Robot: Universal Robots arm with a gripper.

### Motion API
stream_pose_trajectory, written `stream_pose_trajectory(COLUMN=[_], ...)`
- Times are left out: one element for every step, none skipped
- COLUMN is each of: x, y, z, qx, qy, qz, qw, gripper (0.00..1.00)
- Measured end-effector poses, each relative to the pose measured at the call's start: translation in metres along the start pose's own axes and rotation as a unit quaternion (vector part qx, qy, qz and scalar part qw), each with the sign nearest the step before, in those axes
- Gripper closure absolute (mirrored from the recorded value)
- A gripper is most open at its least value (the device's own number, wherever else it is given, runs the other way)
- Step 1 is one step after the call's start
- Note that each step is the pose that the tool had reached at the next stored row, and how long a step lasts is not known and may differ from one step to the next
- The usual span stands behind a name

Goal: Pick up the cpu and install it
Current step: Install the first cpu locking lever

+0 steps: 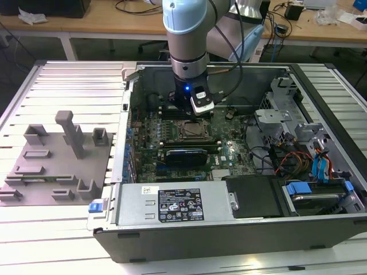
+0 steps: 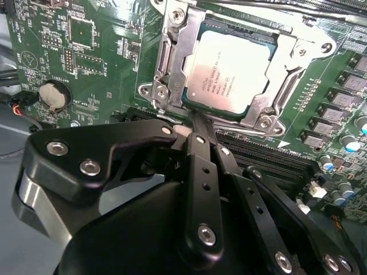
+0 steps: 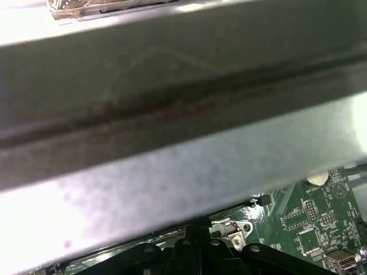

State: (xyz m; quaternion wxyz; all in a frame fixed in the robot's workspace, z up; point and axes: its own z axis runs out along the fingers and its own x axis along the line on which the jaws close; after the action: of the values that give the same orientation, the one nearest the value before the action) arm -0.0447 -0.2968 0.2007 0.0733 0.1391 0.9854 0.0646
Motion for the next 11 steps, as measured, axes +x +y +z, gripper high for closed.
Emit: stream_pose_trajectory(x=[-0.0002, -0.0008, -0.0011, -0.0013, -0.0013, -0.0009, -0.0002, 0.0007, 0.0021, 0.0034, 0.0048], y=[0.0003, 0.0009, 0.0013, 0.0016, 0.0017, 0.0017, 0.0015, 0.0013, 0.0009, 0.0005, 0.0001], z=[-0.0021, -0.0066, -0.0089, -0.0107, -0.0108, -0.0109, -0.011, -0.0111, -0.0113, -0.0114, -0.0114], qx=[-0.0003, -0.0004, -0.0007, -0.0008, -0.0015, -0.0044, -0.0065, -0.0084, -0.0102, -0.0114, -0.0121], qy=[0.0002, 0.0004, 0.0004, 0.0004, 0.0002, -0.0006, -0.0018, -0.0032, -0.0048, -0.0065, -0.0085], qz=[0.0, 0.0, 0.0, 0.0, 0.0, 0.0, 0.001, 0.001, 0.001, 0.0, 0.0], qw=[1.0, 1.0, 1.0, 1.0, 1.0, 1.0, 1.0, 1.0, 0.9999, 0.9999, 0.9999], gripper=[0.89, 0.89, 0.89, 0.89, 0.89, 0.89, 0.89, 0.89, 0.89, 0.89, 0.89])
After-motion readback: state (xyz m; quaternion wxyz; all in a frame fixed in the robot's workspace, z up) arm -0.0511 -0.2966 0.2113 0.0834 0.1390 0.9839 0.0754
